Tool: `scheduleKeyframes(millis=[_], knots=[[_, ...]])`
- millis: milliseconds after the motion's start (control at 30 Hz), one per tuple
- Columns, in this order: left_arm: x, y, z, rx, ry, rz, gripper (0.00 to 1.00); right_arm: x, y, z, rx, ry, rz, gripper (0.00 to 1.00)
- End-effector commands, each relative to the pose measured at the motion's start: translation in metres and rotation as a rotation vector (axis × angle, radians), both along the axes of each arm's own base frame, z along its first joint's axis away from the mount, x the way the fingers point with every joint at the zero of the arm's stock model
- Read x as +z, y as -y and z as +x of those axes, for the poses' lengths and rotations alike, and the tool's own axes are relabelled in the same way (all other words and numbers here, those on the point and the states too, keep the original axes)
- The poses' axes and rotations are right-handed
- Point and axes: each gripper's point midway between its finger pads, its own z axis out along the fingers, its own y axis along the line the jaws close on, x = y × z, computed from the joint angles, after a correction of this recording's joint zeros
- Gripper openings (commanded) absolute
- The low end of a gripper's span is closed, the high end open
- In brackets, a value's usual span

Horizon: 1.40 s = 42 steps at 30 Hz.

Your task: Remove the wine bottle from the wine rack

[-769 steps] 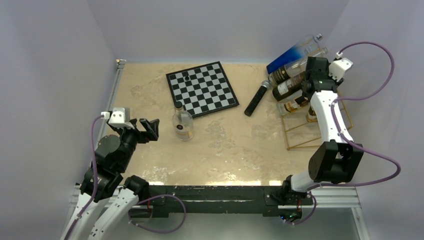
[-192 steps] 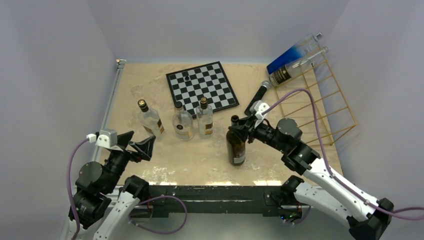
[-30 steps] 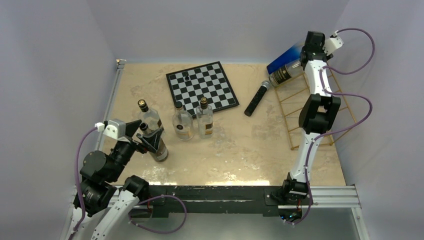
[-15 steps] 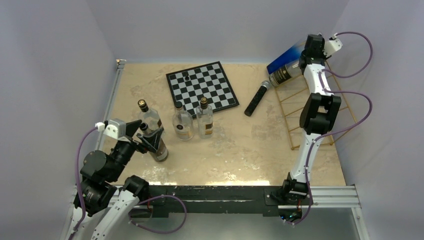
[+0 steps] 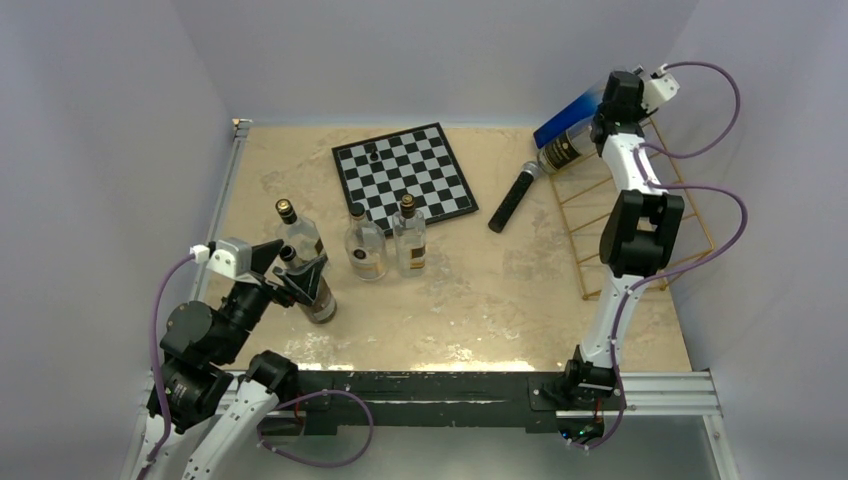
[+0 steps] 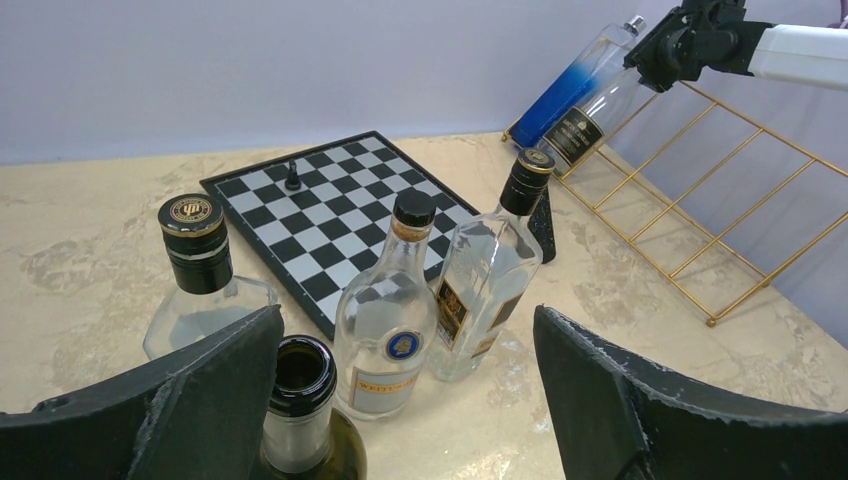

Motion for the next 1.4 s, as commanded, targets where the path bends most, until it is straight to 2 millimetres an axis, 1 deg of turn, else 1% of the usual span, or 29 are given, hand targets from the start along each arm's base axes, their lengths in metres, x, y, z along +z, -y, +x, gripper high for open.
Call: scheduleKeyframes(millis=[0,267,567,800,900,1000,1033,1067,1133,1233,1367], knots=[[0.012,-0.001,-0.001,0.003,0.047,-0.019,0.98,0.113,0.001,-0.012,-0.034,0.255,-0.07,0.0],[0.013,-0.002,-0.002,0.006,0.053,-0.022,0.98,0.133,-0.016,-0.013,-0.012,0.262,-0.105,0.0],[0.014,-0.003,-0.004,0.007,0.061,-0.026,0.98,0.185,-0.027,-0.026,-0.036,0.283,-0.247,0.0],[0.014,-0.004,-0.005,0.006,0.065,-0.028,0.98,0.211,-0.029,-0.039,-0.066,0.296,-0.323,0.0],[0.015,-0.003,-0.006,0.002,0.067,-0.03,0.98,0.224,-0.035,-0.043,-0.058,0.311,-0.346,0.0],[0.015,-0.003,-0.006,0.001,0.067,-0.03,0.98,0.24,-0.043,-0.047,-0.047,0.325,-0.386,0.0],[0.014,-0.003,-0.006,0.002,0.066,-0.029,0.98,0.247,-0.043,-0.049,-0.046,0.329,-0.405,0.0],[0.014,-0.004,-0.006,0.005,0.066,-0.028,0.98,0.254,-0.056,-0.049,-0.022,0.342,-0.419,0.0],[0.014,-0.005,-0.005,0.01,0.065,-0.027,0.98,0.268,-0.069,-0.053,0.004,0.357,-0.46,0.0],[0.013,-0.006,-0.005,0.016,0.064,-0.024,0.98,0.288,-0.078,-0.061,0.033,0.375,-0.495,0.0],[0.012,-0.009,-0.004,0.036,0.062,-0.02,0.98,0.306,-0.094,-0.074,0.11,0.397,-0.519,0.0]])
